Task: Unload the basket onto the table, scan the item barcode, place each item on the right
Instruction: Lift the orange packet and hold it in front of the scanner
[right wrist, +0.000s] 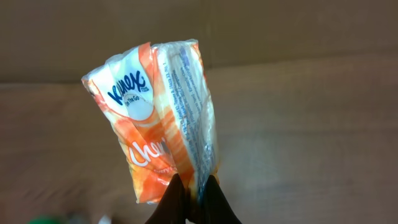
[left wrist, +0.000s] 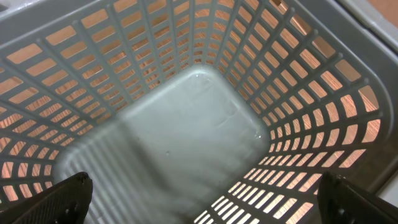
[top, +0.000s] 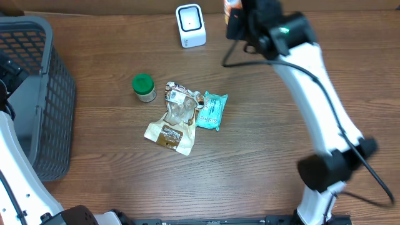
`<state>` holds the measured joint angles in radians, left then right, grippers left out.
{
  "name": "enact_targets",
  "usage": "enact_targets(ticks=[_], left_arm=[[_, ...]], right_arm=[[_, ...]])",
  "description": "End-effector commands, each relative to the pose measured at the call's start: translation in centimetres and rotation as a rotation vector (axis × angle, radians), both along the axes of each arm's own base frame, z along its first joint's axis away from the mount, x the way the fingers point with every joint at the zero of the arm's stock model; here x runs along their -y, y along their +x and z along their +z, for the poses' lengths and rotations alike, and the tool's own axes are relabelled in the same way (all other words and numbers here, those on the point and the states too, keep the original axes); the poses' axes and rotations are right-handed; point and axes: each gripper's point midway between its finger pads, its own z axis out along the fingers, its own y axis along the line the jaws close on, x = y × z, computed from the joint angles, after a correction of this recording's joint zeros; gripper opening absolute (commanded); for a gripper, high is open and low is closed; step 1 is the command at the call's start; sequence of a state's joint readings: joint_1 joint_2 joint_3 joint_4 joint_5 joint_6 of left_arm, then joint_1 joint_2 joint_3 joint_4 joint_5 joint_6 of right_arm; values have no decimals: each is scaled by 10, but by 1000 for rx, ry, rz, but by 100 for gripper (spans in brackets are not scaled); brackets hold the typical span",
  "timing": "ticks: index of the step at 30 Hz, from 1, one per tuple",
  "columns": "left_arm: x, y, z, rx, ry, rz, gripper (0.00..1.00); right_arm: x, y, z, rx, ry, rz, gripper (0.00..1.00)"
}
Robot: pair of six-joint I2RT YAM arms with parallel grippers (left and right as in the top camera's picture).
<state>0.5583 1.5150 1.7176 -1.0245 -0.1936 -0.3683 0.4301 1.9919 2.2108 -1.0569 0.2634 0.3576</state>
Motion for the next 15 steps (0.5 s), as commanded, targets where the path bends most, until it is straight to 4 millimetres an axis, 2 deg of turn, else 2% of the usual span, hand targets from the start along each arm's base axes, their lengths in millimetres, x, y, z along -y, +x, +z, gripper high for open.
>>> enact_targets(ticks=[1,6,11,15], left_arm=[[-2,2,6,27,-3,17,100],[-2,2,6,27,-3,17,100],[-2,2,6,27,-3,17,99],[-2,2,6,27,-3,17,100]], right_arm=[[-11,34,-13,104,-196,-33,4],[-40,71,-24,269,-421,-33,4],[-70,102,-64,329,-646,87,4],[-83,121,-101,342,-792,181,4]])
